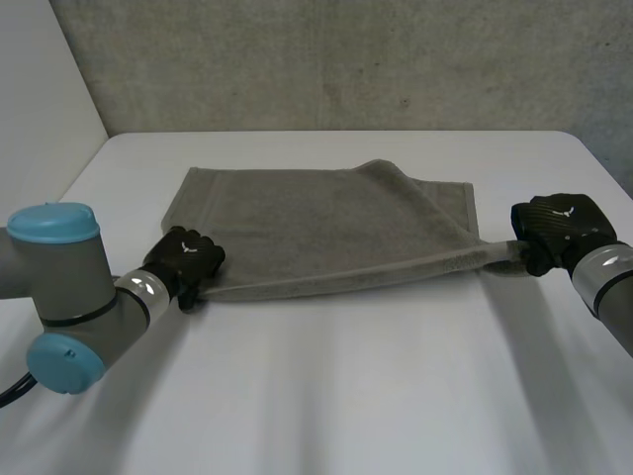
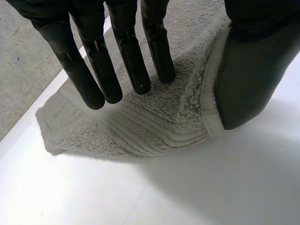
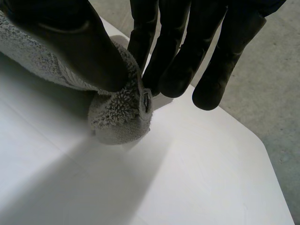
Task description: Fold the towel.
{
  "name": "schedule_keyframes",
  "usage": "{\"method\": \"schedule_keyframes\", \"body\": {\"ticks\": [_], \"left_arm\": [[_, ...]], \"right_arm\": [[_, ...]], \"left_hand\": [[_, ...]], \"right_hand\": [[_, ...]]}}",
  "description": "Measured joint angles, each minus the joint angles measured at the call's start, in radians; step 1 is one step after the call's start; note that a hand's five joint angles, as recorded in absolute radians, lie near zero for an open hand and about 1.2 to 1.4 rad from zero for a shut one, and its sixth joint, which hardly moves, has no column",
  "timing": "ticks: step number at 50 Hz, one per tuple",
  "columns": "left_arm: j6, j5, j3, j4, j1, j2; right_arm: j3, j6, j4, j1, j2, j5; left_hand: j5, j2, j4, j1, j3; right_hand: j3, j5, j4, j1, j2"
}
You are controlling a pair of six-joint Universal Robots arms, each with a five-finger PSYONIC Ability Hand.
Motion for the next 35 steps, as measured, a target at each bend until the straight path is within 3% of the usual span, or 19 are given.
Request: {"method": "schedule_keyframes", "body": {"ticks": [10, 16, 23, 35], "left_arm": [[-0.001, -0.011, 0.004, 0.076, 0.001, -0.029], [0.000, -0.048, 0.014, 0.153, 0.009, -0.031], [-0.008, -0.099, 0.020, 0.219, 0.027, 0.022], [-0.067, -0.091, 0.003, 0.242, 0.075, 0.104]], "right_arm": [[-0.005, 0.038, -0.003, -0.025, -0.010, 0.001], [-0.006, 0.075, -0.003, -0.047, -0.027, -0.002], [-0.006, 0.095, -0.002, -0.053, -0.041, -0.004], [-0.005, 0.094, -0.002, -0.050, -0.057, -0.004]], "left_hand": [[0.031, 0.018, 0.005, 0.017, 0.026], [0.150, 0.144, 0.135, 0.142, 0.147], [0.230, 0.228, 0.217, 0.223, 0.231], [0.233, 0.235, 0.224, 0.228, 0.236]], "right_hand": [[0.000, 0.000, 0.000, 0.000, 0.000], [0.000, 0.000, 0.000, 0.000, 0.000], [0.000, 0.000, 0.000, 0.000, 0.000], [0.000, 0.000, 0.000, 0.000, 0.000]]}}
